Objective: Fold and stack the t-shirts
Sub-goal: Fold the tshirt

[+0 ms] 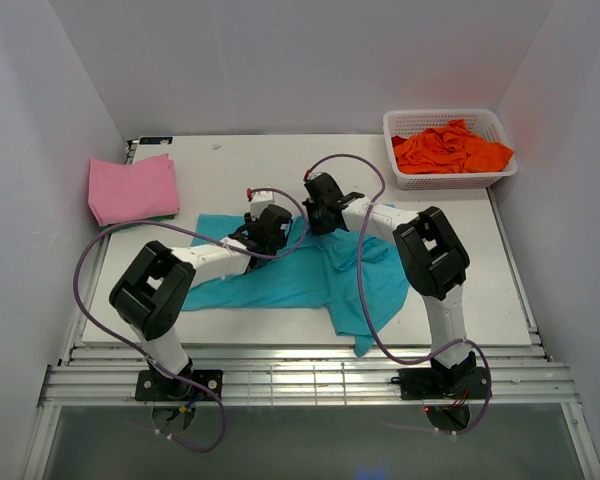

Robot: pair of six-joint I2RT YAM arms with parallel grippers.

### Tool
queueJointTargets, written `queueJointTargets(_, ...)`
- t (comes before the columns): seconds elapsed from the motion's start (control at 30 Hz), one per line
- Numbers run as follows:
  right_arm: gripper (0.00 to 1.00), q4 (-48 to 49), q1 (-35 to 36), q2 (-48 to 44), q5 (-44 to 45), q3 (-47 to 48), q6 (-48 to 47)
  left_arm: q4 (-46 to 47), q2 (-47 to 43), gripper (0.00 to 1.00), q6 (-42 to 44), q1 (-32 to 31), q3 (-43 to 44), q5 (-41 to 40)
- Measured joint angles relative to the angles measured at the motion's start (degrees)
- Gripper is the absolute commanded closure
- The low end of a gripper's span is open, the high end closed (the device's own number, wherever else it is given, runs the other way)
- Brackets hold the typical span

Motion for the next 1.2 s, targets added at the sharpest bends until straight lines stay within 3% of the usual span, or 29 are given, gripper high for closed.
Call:
queueJointTargets(0.3,0.92,0.26,0.00,-0.17,0.04,-0.37,-0.02,-0.13,-1.05,0.48,0.81,11.37,0.00,0.04)
queueJointTargets(0.77,0.92,1.99,0.00,-1.07,0.26,-2.21,0.02,-0.52,4.46,0.50,0.02,13.79,0.13,1.68)
queueJointTargets(1.2,0.92,2.27,0.00,-1.81,0.85,-3.34,0.04,3.93,6.43,0.50,-0.04,22.84,1.75,7.67)
